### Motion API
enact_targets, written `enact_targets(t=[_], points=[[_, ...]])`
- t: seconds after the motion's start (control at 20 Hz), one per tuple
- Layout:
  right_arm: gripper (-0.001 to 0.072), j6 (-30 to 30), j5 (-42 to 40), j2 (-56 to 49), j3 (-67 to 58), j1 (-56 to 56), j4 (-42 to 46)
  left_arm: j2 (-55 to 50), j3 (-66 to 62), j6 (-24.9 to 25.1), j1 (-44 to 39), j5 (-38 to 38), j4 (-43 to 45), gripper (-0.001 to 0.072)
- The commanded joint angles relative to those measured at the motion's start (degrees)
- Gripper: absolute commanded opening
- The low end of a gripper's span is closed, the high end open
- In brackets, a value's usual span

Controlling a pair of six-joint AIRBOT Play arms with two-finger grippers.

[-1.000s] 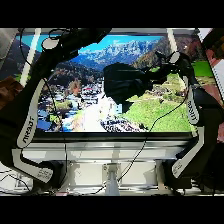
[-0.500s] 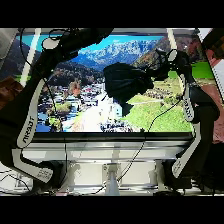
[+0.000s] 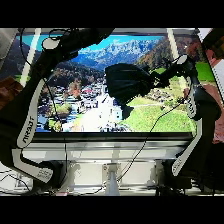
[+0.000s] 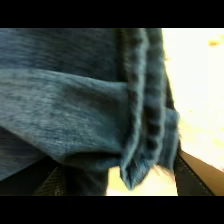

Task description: Fold the clothes and pants, and hang the long-sleeved shirts on hangers.

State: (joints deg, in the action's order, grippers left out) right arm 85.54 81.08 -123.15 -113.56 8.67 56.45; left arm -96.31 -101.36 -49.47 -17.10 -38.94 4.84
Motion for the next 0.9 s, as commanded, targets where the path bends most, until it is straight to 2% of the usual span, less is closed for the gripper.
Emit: enact_targets(t=[0.0, 0.3, 0.45, 0.5, 0.55, 0.6, 0.65, 0.85], points=[[0.0696, -0.7, -6.0, -1.4, -0.1, 0.9, -10.5, 0.0, 0.0, 0.0, 0.0, 0.0, 0.0, 0.0697], [0.0685, -1.5, -7.7, -4.4, -0.1, -4.6, -12.8, 0.0, 0.0, 0.0, 0.0, 0.0, 0.0, 0.0697], [0.0511, -3.2, -8.7, -4.5, -0.1, -8.5, -11.8, 0.0, 0.0, 0.0, 0.0, 0.0, 0.0, 0.0697], [0.0405, -4.3, -9.0, -4.5, -0.1, -9.7, -11.5, 0.0, 0.0, 0.0, 0.0, 0.0, 0.0, 0.0697], [0.025, -5.0, -9.3, -4.5, -0.1, -10.8, -11.5, 0.0, 0.0, 0.0, 0.0, 0.0, 0.0, 0.0697], [0.0056, -6.0, -9.8, -4.4, -0.1, -11.8, -11.5, 0.0, 0.0, 0.0, 0.0, 0.0, 0.0, 0.0697], [0.0021, -6.6, -10.4, -4.2, -0.1, -12.4, -11.5, 0.0, 0.0, 0.0, 0.2, 0.0, 0.0, 0.0697], [0.002, -8.6, -10.7, -1.2, -0.1, -11.6, -9.0, 0.2, 0.0, 0.0, 2.1, -5.1, 0.0, 0.0697]])
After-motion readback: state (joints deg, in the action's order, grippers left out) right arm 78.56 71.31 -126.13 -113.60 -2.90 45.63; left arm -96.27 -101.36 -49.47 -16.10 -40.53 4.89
